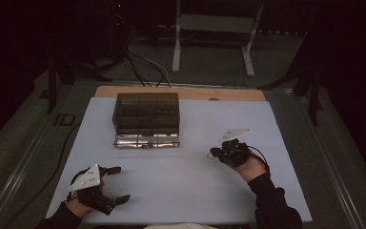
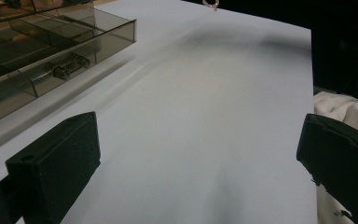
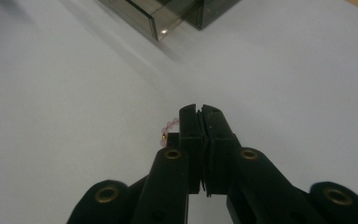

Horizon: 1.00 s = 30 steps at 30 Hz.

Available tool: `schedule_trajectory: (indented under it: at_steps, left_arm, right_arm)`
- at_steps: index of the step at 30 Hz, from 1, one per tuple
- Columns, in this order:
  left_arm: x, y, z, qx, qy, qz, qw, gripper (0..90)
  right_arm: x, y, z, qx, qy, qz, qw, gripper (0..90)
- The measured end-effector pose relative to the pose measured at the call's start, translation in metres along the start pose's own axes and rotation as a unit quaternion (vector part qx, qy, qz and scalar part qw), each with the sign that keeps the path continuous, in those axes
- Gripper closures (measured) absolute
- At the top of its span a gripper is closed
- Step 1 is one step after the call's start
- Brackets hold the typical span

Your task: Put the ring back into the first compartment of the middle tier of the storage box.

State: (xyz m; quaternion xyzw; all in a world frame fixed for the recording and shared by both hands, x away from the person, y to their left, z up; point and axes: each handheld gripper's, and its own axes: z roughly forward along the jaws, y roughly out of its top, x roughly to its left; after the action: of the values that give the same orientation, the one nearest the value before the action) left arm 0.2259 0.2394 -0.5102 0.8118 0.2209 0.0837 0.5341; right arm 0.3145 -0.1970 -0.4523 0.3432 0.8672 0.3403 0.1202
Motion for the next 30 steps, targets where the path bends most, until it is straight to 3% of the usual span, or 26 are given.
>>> schedule_trajectory:
  at_steps: [30]
  left_arm:
    - [0.000, 0.000, 0.000, -0.001, 0.000, 0.002, 1.0000, 1.0]
  right_arm:
    - [0.017, 0.043, 0.013, -0.018, 0.018, -0.036, 0.9990, 88.7]
